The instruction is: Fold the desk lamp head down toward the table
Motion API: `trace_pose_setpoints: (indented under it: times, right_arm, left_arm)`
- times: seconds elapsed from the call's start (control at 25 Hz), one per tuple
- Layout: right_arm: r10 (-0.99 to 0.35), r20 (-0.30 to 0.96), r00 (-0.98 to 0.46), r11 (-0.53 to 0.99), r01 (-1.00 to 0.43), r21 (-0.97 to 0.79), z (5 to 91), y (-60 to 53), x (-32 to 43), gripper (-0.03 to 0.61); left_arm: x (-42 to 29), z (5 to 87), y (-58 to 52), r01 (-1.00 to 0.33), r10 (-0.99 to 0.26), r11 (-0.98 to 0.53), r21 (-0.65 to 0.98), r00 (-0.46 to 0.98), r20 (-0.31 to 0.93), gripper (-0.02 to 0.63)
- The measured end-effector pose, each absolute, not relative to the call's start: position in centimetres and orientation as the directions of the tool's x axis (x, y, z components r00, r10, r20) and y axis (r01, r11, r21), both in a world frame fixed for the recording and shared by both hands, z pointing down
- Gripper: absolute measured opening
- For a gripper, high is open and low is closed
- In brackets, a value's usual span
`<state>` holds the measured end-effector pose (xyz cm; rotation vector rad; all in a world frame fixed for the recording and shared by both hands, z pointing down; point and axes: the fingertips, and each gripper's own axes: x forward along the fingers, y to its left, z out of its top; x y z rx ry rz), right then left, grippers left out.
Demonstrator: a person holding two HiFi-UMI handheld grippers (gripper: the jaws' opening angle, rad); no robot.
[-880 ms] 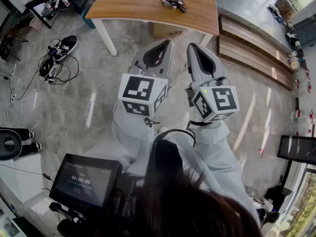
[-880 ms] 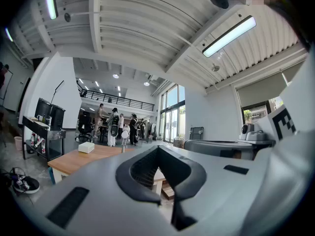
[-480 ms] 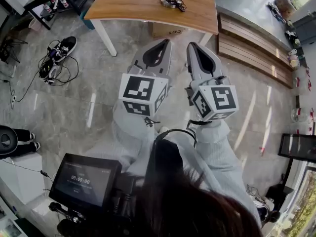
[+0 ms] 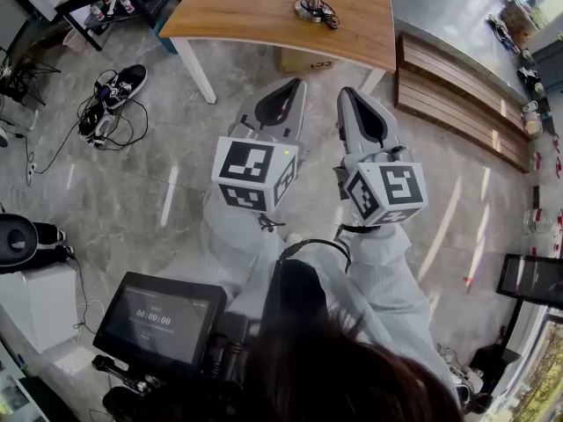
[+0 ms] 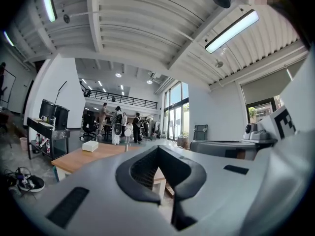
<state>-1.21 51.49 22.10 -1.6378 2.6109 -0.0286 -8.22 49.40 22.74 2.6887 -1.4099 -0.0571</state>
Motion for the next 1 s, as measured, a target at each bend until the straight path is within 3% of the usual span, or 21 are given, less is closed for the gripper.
trace_pose_setpoints:
  times: [0.44, 1.0]
  right_arm:
    - [-0.891, -0.007, -0.455, 0.455, -0.89, -0.04, 24.1, 42.6, 3.6, 0.002]
    - [-0.939, 0.044, -0.34, 0.337, -0.939, -0.066, 25.4, 15.2, 5.0, 0.002]
  left_arm:
    - [-4.7, 25.1, 40.1, -0.833, -0.838, -0.535, 0.143, 0.544, 0.038, 0.002]
    - [-5.1, 24.7, 11.6, -0.781, -0.785, -0.605, 0.157, 0.618, 0.05, 0.002]
